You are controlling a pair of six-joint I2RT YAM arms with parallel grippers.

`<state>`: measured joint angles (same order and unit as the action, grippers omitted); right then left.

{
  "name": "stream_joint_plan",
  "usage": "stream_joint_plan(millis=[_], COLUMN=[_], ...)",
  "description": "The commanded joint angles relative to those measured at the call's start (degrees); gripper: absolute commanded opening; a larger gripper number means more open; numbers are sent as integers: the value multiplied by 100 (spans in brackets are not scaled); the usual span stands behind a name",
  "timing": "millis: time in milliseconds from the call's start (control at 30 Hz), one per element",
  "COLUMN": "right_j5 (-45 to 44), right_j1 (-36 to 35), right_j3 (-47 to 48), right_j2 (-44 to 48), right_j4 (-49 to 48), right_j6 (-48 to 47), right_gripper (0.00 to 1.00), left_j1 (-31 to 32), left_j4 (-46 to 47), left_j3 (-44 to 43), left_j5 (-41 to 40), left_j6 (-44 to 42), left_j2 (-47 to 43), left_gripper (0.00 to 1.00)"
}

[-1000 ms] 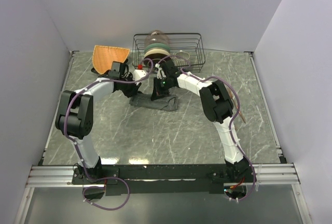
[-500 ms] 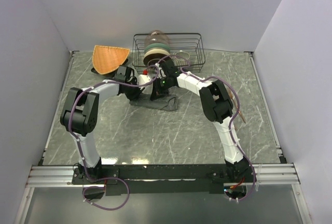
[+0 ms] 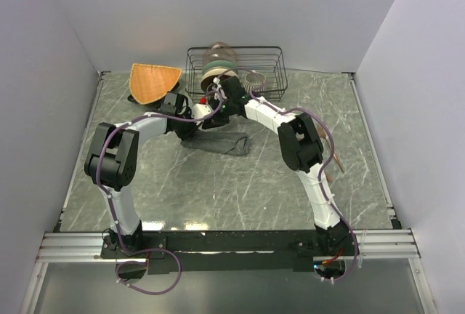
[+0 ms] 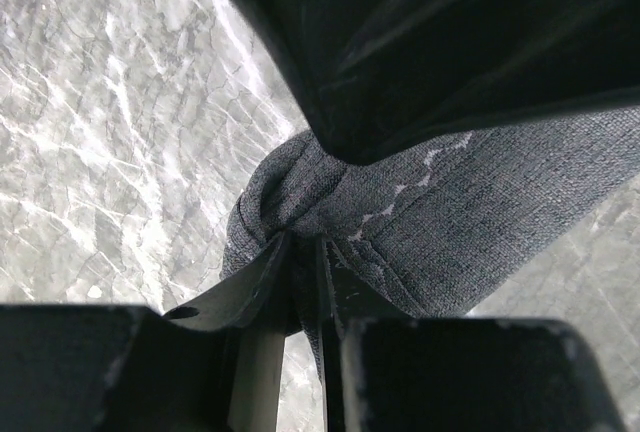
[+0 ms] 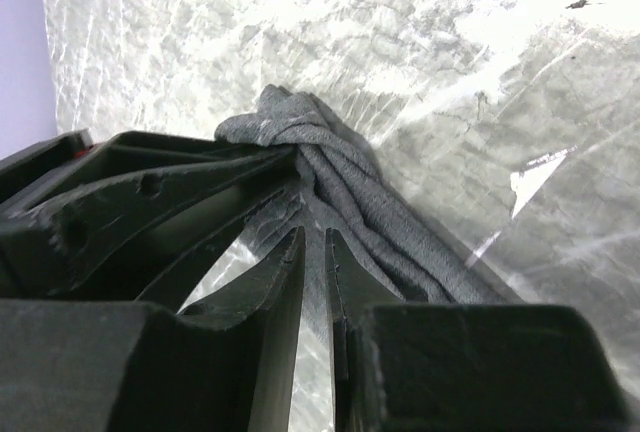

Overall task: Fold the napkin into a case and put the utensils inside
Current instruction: Smooth out the smaller rectangle-folded napkin at the center of the board.

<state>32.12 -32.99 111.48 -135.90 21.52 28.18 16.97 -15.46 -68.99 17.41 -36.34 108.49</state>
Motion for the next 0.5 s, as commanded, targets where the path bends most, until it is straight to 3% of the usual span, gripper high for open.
stream_joint_plan(millis=[0,467], right_j5=[-136,-5], right_j1=[-102,-67], right_j3=[119,-284], right_j2=[-235,-280], right_j4=[-332,-604], right_j6=[152,529], right_gripper=[22,18], left_j1=[34,-1], left_j4=[-36,-18], left_j3=[184,254], left_j5=[-150,-80], left_j6=[92,127], left_j2=[94,76], left_gripper=[22,23])
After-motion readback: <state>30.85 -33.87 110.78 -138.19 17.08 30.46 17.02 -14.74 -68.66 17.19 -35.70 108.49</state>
